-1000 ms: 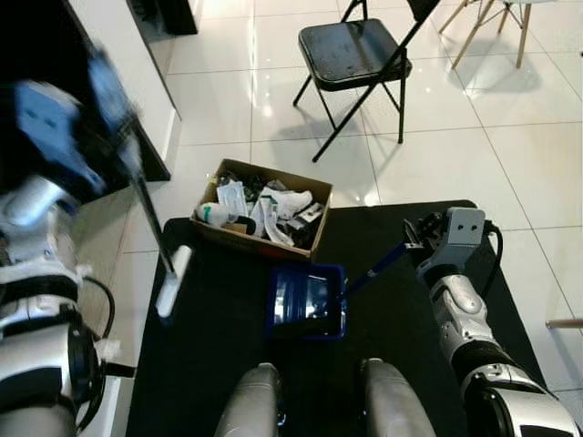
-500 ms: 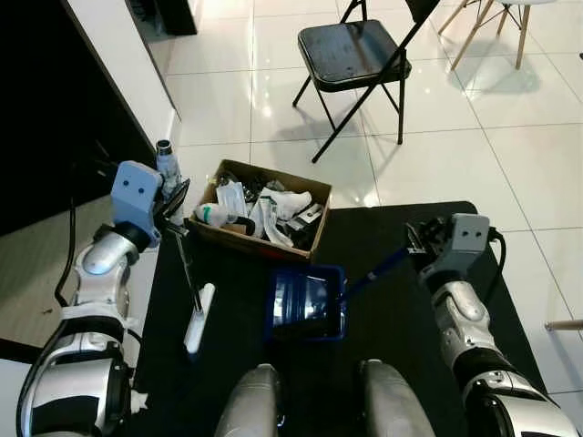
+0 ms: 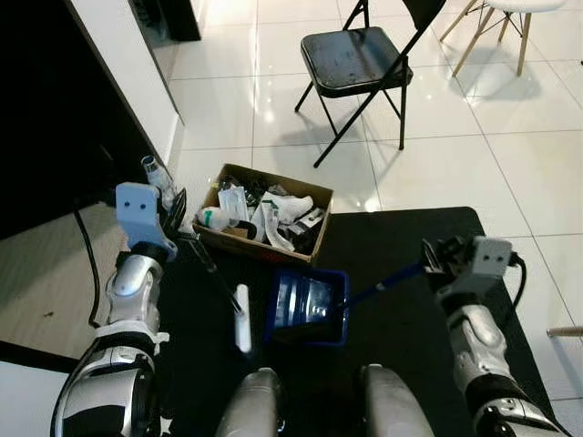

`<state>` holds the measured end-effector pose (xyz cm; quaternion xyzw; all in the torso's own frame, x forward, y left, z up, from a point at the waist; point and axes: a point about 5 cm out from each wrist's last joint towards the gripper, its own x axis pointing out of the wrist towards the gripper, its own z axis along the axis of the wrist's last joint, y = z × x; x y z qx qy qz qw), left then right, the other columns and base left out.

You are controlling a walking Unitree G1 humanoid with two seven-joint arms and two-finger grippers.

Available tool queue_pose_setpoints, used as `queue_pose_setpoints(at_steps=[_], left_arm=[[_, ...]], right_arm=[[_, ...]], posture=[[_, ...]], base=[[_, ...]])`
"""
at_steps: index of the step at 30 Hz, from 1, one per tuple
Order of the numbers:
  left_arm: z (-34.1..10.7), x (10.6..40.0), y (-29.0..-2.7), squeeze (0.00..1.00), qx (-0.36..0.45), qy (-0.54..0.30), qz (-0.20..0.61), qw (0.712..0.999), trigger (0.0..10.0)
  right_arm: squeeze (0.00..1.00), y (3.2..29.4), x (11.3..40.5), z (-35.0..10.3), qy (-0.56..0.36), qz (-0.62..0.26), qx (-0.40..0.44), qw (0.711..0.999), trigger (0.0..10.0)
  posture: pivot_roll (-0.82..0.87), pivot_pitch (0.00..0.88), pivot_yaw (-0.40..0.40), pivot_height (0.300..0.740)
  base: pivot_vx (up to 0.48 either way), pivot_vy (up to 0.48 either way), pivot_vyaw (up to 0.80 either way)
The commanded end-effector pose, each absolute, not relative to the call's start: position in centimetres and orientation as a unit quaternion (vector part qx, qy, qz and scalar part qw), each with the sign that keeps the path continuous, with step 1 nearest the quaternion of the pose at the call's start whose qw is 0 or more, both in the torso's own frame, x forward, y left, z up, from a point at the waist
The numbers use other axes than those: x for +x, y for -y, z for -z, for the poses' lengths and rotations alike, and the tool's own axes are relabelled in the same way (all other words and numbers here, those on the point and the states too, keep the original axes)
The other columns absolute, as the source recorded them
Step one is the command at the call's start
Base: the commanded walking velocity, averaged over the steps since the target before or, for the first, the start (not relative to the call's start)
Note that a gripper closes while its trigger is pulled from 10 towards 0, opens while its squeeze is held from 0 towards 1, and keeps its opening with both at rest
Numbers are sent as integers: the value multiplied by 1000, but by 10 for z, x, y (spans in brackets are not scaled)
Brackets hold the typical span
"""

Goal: Sweep floor

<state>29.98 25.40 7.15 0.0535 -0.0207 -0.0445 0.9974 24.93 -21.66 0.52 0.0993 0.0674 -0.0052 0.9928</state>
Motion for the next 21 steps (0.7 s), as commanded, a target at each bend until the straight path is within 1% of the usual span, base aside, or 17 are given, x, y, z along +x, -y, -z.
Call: queue_pose_setpoints(at_steps=[1, 5, 8, 11, 14, 17, 18, 21], left_arm=[[-70, 298, -252, 0, 53, 27, 36, 998, 10000], [-68, 299, -249, 0, 52, 25, 34, 998, 10000], [-68, 300, -247, 0, 52, 22, 38, 998, 10000], [-67, 302, -243, 0, 57, 16, 51, 997, 10000], [-65, 302, -240, 0, 65, 11, 63, 996, 10000], [-67, 303, -240, 0, 63, 15, 60, 996, 10000], [-67, 303, -240, 0, 63, 15, 60, 996, 10000], [-66, 303, -238, 0, 62, 13, 62, 996, 10000]], right_arm=[[0, 228, 238, -1, -69, 28, 114, 991, 10000], [0, 246, 225, 0, -60, 62, 138, 987, 10000], [0, 247, 221, 2, -64, 63, 144, 985, 10000], [0, 243, 220, 4, -75, 50, 147, 985, 10000], [0, 235, 225, 3, -78, 22, 141, 987, 10000], [0, 227, 239, -6, -68, -14, 139, 988, 10000], [0, 227, 239, -6, -68, -14, 139, 988, 10000], [0, 222, 255, -17, -61, -53, 143, 986, 10000]], posture=[[-17, 31, 37, 740], [-29, 37, 47, 740], [-32, 37, 50, 740], [-34, 38, 52, 740], [-35, 38, 52, 740], [-34, 39, 47, 740], [-34, 39, 47, 740], [-24, 36, 33, 740]], base=[[0, 0, 0], [0, 0, 0], [0, 0, 0], [0, 0, 0], [0, 0, 0], [0, 0, 0], [0, 0, 0], [0, 0, 0]])
